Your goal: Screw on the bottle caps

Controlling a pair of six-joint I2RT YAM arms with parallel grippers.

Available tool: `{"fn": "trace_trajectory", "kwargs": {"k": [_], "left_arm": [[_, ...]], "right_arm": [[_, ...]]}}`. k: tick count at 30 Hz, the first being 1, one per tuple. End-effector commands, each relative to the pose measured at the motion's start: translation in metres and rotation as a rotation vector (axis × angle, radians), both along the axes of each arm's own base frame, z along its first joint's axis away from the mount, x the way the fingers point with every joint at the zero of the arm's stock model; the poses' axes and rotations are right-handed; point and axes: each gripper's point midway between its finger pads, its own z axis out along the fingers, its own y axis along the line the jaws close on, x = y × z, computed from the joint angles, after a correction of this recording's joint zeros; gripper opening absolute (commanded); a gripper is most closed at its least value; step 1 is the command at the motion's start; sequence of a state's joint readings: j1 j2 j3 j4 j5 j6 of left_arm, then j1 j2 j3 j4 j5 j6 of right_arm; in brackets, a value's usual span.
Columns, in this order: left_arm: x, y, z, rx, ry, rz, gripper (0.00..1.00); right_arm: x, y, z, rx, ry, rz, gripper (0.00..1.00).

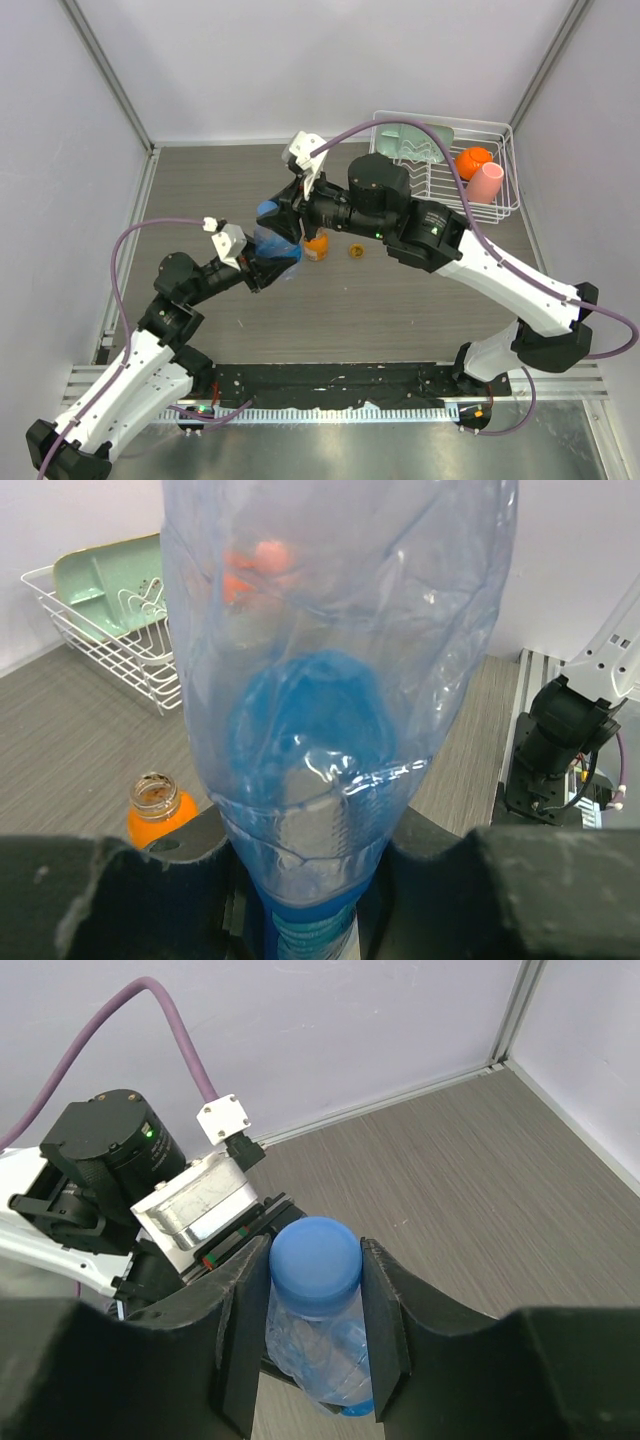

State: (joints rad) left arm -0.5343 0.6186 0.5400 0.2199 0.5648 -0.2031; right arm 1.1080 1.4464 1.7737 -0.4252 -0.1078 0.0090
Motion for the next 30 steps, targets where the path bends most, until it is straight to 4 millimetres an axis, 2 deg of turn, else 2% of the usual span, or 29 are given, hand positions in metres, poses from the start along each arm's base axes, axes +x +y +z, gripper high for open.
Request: {"fn": "trace_trajectory", "kwargs": {"k": [1, 3, 6, 8, 9, 11, 12, 15, 20, 21, 23, 24, 26, 27, 29, 30], "left_arm": [[0.001, 0.006, 0.038, -0.07, -0.092, 0.032, 0.15], [0.001, 0.007, 0.041, -0.076, -0.1, 0.042, 0.16], [0.002, 0.009, 0.045, -0.086, -0.114, 0.052, 0.25], [0.001, 0.009, 0.048, -0.09, -0.124, 0.054, 0.28], [0.001, 0.009, 0.049, -0.089, -0.128, 0.055, 0.36], [0.0, 0.01, 0.051, -0.092, -0.135, 0.055, 0.49], [0.0, 0.011, 0.052, -0.091, -0.142, 0.059, 0.67], [0.002, 0.016, 0.055, -0.091, -0.152, 0.088, 0.99], [0.0, 0.03, 0.056, -0.054, -0.162, 0.162, 1.0], [0.0, 0.033, 0.05, -0.033, -0.145, 0.175, 1.0], [-0.005, 0.044, 0.057, -0.034, -0.177, 0.215, 1.0], [-0.008, 0.047, 0.054, -0.018, -0.171, 0.224, 1.0], [-0.018, 0.062, 0.064, -0.024, -0.228, 0.267, 1.0], [-0.022, 0.068, 0.062, -0.01, -0.231, 0.285, 1.0], [-0.023, 0.084, 0.065, -0.017, -0.245, 0.364, 1.0], [-0.031, 0.096, 0.072, -0.038, -0.26, 0.401, 1.0]], "right_arm": [[-0.01, 0.013, -0.026, -0.074, 0.06, 0.041, 0.43], [-0.009, 0.013, -0.028, -0.081, 0.064, 0.037, 0.42], [-0.006, 0.015, -0.035, -0.096, 0.075, 0.024, 0.42], [-0.004, 0.016, -0.037, -0.104, 0.078, 0.02, 0.37], [-0.004, 0.016, -0.037, -0.102, 0.078, 0.018, 0.25], [-0.001, 0.016, -0.037, -0.102, 0.077, 0.006, 0.16], [0.0, 0.017, -0.035, -0.101, 0.073, 0.0, 0.1], [0.006, 0.015, -0.033, -0.101, 0.056, -0.03, 0.03], [0.016, 0.015, -0.026, -0.097, 0.029, -0.064, 0.01], [0.019, 0.014, -0.022, -0.087, 0.024, -0.076, 0.01], [0.025, 0.015, -0.019, -0.087, -0.003, -0.086, 0.01], [0.031, 0.019, -0.024, -0.097, -0.005, -0.098, 0.01], [0.042, 0.022, -0.022, -0.088, -0.027, -0.113, 0.01], [0.058, 0.025, -0.03, -0.105, -0.033, -0.167, 0.01], [0.078, 0.029, -0.028, -0.09, -0.054, -0.208, 0.01], [0.089, 0.037, -0.041, -0.104, -0.048, -0.222, 0.01]]}}
